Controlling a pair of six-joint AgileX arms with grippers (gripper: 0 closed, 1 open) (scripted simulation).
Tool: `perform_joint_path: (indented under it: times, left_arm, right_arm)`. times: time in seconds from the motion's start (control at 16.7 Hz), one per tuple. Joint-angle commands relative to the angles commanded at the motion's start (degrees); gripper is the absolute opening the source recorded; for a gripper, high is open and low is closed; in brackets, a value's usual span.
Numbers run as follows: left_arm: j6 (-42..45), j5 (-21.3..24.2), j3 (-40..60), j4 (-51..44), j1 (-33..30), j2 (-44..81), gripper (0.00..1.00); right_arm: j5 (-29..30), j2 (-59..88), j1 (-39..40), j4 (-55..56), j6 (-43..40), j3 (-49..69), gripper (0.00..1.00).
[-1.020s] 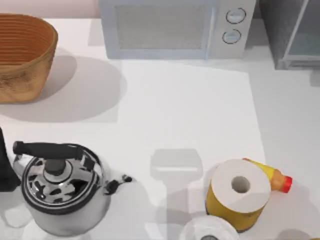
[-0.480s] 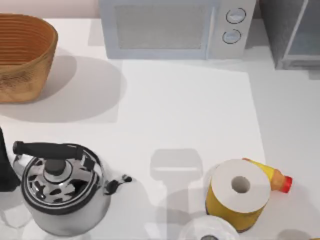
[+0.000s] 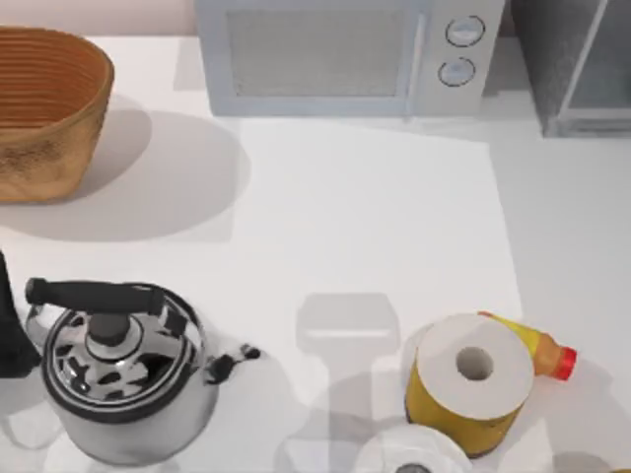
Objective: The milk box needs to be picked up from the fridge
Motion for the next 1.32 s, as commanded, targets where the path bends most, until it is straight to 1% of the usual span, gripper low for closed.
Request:
perform_joint_path:
  times: [0.24,1.02,1.08,1.32]
  left_arm:
    - [0.0,0.0,0.0,0.0,0.0,0.0,1.00]
    - [0.0,0.0,0.0,0.0,0.0,0.0,1.00]
    - [0.0,0.0,0.0,0.0,0.0,0.0,1.00]
    - [0.0,0.0,0.0,0.0,0.0,0.0,1.00]
  right_arm:
    - [0.0,0.1,0.0,-0.2,0.0,0.2,1.00]
    - [0.0,0.1,0.0,-0.2,0.0,0.2,0.02]
    - [0.0,0.1,0.0,-0.2,0.0,0.2,0.00]
    - [0.0,0.1,0.0,-0.2,0.0,0.2,0.00]
